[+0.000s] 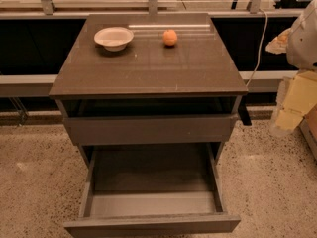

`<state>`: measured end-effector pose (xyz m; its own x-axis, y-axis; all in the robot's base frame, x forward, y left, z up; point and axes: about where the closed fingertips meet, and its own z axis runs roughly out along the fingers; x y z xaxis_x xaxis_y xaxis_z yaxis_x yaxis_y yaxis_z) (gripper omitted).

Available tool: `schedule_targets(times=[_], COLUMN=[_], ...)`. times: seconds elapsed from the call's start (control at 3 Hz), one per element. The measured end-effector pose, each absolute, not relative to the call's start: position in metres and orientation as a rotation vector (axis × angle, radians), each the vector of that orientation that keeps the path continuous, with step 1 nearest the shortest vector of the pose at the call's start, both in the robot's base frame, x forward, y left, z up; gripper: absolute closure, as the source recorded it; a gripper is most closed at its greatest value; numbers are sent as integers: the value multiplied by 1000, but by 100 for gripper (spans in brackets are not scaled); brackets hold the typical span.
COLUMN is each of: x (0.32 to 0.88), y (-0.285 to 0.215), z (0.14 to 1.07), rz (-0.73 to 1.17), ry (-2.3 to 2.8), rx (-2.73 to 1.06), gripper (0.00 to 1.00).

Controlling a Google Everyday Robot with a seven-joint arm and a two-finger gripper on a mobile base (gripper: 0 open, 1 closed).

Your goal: Close middle drawer

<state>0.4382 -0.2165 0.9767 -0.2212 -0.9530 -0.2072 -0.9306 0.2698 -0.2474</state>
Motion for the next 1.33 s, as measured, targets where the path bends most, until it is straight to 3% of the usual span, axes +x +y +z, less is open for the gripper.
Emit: schedule_targets(times=[0.33, 0.67, 1.0, 1.33], x=[438, 459, 453, 435], y=[-216, -189, -142, -127], z=[976, 928, 857, 793], rz=[-99, 23, 44, 89], ry=[2230, 2152, 1904, 1807], rx=[-1725, -1843, -2054, -2122], gripper=[0, 0, 0, 0])
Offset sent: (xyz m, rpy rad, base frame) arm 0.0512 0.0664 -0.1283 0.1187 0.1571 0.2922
